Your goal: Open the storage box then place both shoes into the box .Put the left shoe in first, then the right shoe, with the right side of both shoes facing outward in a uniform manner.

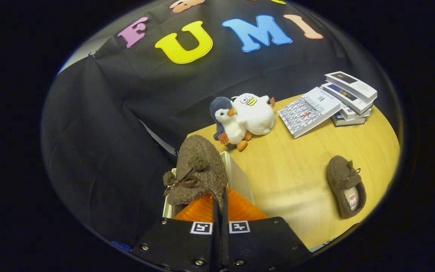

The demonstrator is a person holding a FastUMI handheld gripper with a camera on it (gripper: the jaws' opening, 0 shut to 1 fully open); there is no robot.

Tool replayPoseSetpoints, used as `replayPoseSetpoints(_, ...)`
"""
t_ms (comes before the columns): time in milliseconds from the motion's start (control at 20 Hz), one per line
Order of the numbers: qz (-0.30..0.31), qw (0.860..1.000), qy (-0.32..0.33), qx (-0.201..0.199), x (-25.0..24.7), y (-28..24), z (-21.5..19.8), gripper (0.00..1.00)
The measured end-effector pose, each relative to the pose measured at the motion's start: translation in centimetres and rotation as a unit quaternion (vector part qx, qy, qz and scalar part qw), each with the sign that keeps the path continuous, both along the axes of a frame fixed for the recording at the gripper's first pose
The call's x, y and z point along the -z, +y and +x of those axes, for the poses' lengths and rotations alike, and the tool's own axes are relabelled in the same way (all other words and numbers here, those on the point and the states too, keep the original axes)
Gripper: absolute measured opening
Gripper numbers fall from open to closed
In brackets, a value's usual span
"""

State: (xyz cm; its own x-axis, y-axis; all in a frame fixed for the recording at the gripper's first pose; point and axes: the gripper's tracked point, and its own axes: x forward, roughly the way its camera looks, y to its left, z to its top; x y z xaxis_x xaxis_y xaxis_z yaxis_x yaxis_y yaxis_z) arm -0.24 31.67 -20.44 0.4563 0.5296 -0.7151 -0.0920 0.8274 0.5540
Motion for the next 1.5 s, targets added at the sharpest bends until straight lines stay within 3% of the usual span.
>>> replayPoseSetpoints(450,0.027,0.999,0.037,0.002,1.8,8.0,-1.8,0.02)
replayPoseSetpoints(950,0.023,0.997,0.078,0.018,5.4,11.3,-2.7,0.02)
replayPoseSetpoints(1150,0.016,0.997,0.082,0.009,6.7,12.1,-2.7,0.02)
replayPoseSetpoints(1250,0.042,0.996,0.079,-0.002,5.4,12.3,-2.7,0.07)
replayPoseSetpoints(1350,0.051,0.995,0.079,-0.025,5.0,12.7,-3.3,0.37)
replayPoseSetpoints(1500,0.009,0.996,0.055,-0.072,5.6,11.5,-3.9,0.98)
